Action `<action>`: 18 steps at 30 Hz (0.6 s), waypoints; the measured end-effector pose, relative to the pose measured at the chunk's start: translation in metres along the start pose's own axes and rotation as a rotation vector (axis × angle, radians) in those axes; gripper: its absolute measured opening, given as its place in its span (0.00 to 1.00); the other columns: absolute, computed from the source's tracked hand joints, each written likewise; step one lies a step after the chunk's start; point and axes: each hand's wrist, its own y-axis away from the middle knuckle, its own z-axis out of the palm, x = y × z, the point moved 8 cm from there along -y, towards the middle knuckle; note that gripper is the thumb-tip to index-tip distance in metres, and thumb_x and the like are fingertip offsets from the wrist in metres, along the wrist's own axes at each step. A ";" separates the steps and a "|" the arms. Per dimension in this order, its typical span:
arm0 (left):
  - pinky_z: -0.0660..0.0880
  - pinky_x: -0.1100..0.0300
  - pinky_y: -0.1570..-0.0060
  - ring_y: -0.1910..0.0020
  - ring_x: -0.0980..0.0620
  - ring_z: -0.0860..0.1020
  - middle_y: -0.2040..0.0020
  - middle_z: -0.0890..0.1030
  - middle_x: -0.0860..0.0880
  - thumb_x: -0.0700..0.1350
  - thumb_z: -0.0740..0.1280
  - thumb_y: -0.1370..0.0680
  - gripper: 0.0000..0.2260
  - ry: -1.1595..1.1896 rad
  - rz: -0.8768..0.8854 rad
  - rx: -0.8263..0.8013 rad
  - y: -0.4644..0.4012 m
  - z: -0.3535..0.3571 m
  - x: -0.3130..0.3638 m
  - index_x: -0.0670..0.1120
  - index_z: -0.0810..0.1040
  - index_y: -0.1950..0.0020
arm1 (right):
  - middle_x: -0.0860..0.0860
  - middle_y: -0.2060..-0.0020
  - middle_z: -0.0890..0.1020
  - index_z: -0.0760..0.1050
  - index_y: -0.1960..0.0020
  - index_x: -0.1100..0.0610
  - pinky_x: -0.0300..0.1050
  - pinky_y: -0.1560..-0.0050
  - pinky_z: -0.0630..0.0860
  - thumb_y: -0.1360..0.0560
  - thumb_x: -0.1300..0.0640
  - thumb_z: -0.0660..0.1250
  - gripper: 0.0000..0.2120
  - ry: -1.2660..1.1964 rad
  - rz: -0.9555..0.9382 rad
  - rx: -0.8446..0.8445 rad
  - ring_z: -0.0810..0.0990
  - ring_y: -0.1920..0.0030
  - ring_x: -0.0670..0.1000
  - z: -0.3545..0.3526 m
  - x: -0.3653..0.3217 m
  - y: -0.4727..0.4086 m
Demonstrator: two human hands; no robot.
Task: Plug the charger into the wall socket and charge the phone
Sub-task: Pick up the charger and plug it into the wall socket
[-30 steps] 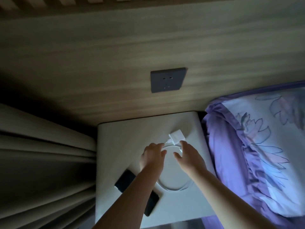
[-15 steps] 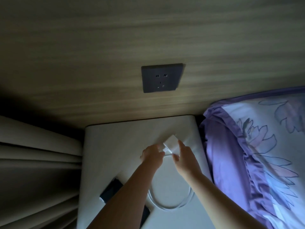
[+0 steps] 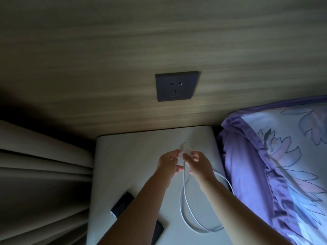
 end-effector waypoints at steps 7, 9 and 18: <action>0.73 0.63 0.53 0.51 0.53 0.76 0.44 0.79 0.49 0.34 0.58 0.22 0.16 0.174 0.158 0.074 0.040 -0.023 0.033 0.47 0.78 0.39 | 0.52 0.61 0.81 0.74 0.48 0.55 0.51 0.53 0.79 0.30 0.50 0.71 0.15 -0.471 0.088 -0.045 0.81 0.59 0.52 0.004 -0.025 0.023; 0.71 0.58 0.43 0.46 0.52 0.75 0.43 0.79 0.48 0.37 0.59 0.21 0.14 0.232 0.199 0.131 0.054 -0.030 0.043 0.47 0.75 0.37 | 0.52 0.60 0.81 0.76 0.51 0.51 0.45 0.53 0.77 0.30 0.55 0.72 0.08 -0.579 0.062 -0.127 0.81 0.57 0.50 0.008 -0.043 0.035; 0.73 0.58 0.51 0.59 0.55 0.78 0.59 0.80 0.49 0.48 0.61 0.21 0.10 0.424 0.323 -0.033 0.099 -0.030 0.120 0.46 0.80 0.53 | 0.52 0.65 0.81 0.81 0.59 0.55 0.40 0.57 0.75 0.27 0.62 0.67 0.05 -0.847 -0.228 -0.277 0.80 0.64 0.46 -0.017 -0.137 0.073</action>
